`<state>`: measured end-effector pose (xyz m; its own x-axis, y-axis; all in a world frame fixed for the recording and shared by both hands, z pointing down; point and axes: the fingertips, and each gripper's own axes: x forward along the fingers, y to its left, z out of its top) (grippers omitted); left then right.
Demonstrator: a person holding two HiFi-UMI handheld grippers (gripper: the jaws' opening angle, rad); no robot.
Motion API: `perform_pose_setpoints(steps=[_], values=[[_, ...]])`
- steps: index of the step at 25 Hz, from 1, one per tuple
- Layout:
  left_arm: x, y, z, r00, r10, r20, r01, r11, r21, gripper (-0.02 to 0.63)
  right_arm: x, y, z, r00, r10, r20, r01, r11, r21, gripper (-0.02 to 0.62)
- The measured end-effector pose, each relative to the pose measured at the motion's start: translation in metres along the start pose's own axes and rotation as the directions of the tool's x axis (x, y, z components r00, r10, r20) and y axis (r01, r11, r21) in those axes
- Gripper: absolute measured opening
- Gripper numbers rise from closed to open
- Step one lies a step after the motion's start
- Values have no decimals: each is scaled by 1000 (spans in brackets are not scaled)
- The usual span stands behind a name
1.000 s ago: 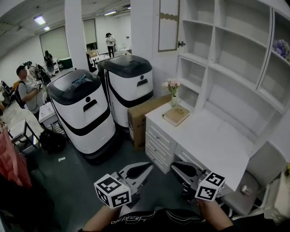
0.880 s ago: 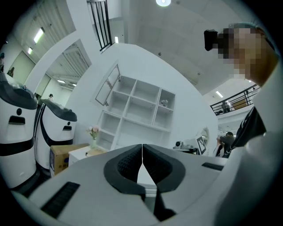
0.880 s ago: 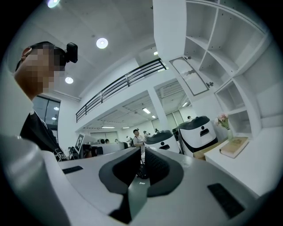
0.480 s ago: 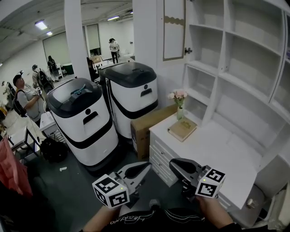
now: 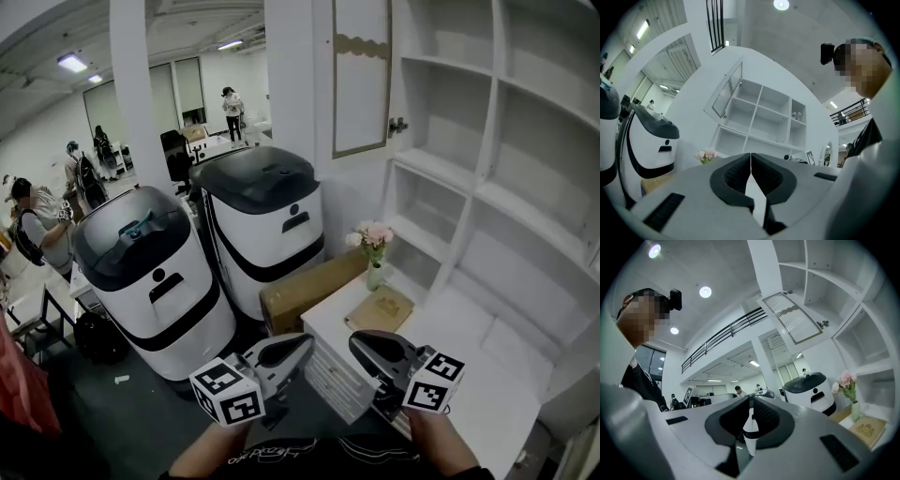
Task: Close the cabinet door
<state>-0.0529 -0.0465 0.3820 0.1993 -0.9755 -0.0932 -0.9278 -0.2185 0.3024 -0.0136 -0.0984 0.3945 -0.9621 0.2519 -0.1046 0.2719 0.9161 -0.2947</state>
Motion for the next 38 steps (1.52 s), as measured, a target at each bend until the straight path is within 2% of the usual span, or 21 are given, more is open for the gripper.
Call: perform_pose_setpoints(steps=[5,10,17,19,21,23,28,31,34,38], values=[[38,38,20,999,-44,24,45,998,-34,25,27,-48,24,1000,1,0,-1,999,-50,57],[56,75,42,996,-70,48,72,996,-51,25,49,-77,42,999,4,43,-3,1000,-25,57],[86,138,81,982,-160,103,174,974,-144,26,78,-127,68,993,-69,93,72,997,-30,57],[95,157,104,976,-182,121,196,973,-120,26,85,-142,81,987,-107,119,112,993,-33,57],[104,173,130,971,-201,127,209,976,-57,28,90,-158,97,978,-154,143,162,986,-44,57],[113,184,159,957,-254,141,260,965,-23,32,97,-167,114,970,-180,166,193,979,-62,57],[131,206,224,874,-440,205,460,886,-62,82,112,-180,143,949,-265,169,293,940,-173,57],[143,220,263,813,-533,236,560,826,-66,115,110,-186,147,929,-328,170,359,911,-202,57],[160,243,300,752,-604,263,649,749,-135,116,110,-195,144,907,-386,167,416,882,-222,57],[184,266,354,650,-661,375,756,615,-226,137,109,-204,141,876,-459,150,483,846,-227,57]])
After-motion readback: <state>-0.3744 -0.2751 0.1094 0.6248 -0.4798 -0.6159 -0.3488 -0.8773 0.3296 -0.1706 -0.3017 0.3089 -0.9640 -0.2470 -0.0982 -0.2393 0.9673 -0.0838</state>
